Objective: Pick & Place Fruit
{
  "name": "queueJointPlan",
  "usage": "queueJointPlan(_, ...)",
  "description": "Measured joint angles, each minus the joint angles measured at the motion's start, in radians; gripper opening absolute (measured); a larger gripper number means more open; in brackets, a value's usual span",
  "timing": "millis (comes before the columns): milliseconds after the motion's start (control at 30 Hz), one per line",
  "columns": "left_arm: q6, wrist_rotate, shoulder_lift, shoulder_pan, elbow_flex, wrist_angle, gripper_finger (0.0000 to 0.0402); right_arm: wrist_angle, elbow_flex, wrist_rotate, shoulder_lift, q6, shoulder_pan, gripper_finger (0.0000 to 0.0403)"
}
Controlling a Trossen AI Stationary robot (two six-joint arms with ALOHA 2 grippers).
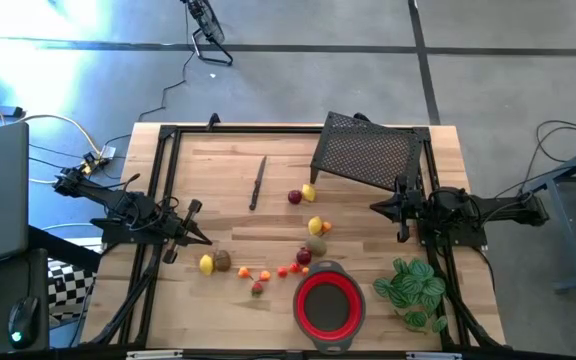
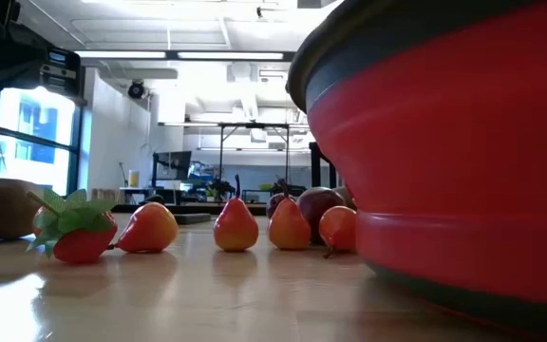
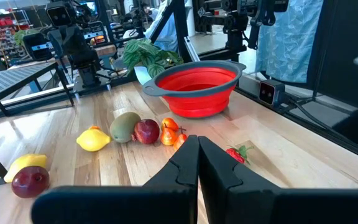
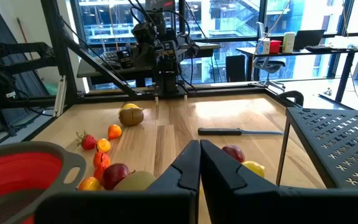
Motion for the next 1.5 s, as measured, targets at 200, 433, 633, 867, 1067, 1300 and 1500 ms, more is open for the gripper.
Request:
queueJointPlan(200, 0.0, 0.0, 0.0, 0.0, 0.0, 0.0, 0.0, 0.0, 0.0, 0.0, 0.0, 0.0, 0.0, 0.0004)
queueJointPlan(433, 0.0, 0.0, 0.0, 0.0, 0.0, 0.0, 0.0, 0.0, 0.0, 0.0, 0.0, 0.0, 0.0, 0.0004)
queueJointPlan(633, 0.0, 0.0, 0.0, 0.0, 0.0, 0.0, 0.0, 0.0, 0.0, 0.0, 0.0, 0.0, 0.0, 0.0004)
queueJointPlan(867, 0.0, 0.0, 0.0, 0.0, 0.0, 0.0, 0.0, 0.0, 0.0, 0.0, 0.0, 0.0, 0.0, 0.0004)
queueJointPlan(1067, 0.0, 0.0, 0.0, 0.0, 0.0, 0.0, 0.0, 0.0, 0.0, 0.0, 0.0, 0.0, 0.0, 0.0004)
queueJointPlan(1300, 0.0, 0.0, 0.0, 0.0, 0.0, 0.0, 0.0, 0.0, 0.0, 0.0, 0.0, 0.0, 0.0, 0.0004)
queueJointPlan(1500, 0.0, 0.0, 0.0, 0.0, 0.0, 0.0, 0.0, 0.0, 0.0, 0.0, 0.0, -0.026, 0.0, 0.0004)
